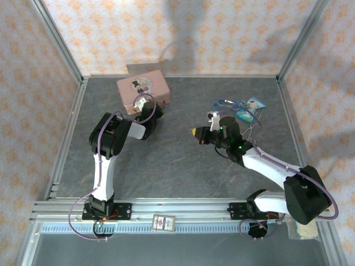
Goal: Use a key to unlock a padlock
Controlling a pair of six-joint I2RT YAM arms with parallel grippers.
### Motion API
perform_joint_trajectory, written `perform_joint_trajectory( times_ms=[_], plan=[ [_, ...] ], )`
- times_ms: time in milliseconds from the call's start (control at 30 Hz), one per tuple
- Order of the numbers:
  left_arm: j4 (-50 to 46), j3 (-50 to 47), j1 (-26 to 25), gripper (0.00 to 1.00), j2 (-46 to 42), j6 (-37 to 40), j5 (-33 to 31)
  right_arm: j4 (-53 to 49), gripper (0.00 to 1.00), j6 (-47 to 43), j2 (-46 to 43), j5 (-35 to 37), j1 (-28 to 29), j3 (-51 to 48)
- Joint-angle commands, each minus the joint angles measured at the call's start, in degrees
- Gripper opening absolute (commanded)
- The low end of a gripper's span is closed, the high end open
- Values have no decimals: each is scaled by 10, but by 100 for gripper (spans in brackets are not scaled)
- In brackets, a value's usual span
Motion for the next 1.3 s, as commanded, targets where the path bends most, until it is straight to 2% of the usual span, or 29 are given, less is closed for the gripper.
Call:
perform_joint_trajectory(
  times_ms=[0,100,333,533,633,800,867,1033,1267],
  plan=[
    [19,-20,-3,9,-13,3,38,4,0,-9,-5,10,-4,-3],
    [28,-62,-5,1,-42,3,82,21,0,9,1,4,-5,-23],
    [76,-187,-26,0,-123,-41,168,103,0,63,43,-23,-6,-67],
    [62,-259,-68,1,-185,-37,136,138,0,78,92,-40,-6,-72],
    [23,-275,-69,7,-197,-34,112,135,0,73,97,-40,-6,-72],
    [-33,-287,-70,45,-234,-23,79,117,0,62,83,-23,-6,-74],
    [-38,-294,-76,54,-247,-28,62,114,0,60,78,-19,-6,-74],
    [-19,-291,-102,55,-233,-47,31,113,0,60,79,-16,-5,-68],
    [-10,-263,-109,55,-177,-74,21,105,0,59,66,-11,-5,-72]
  ],
)
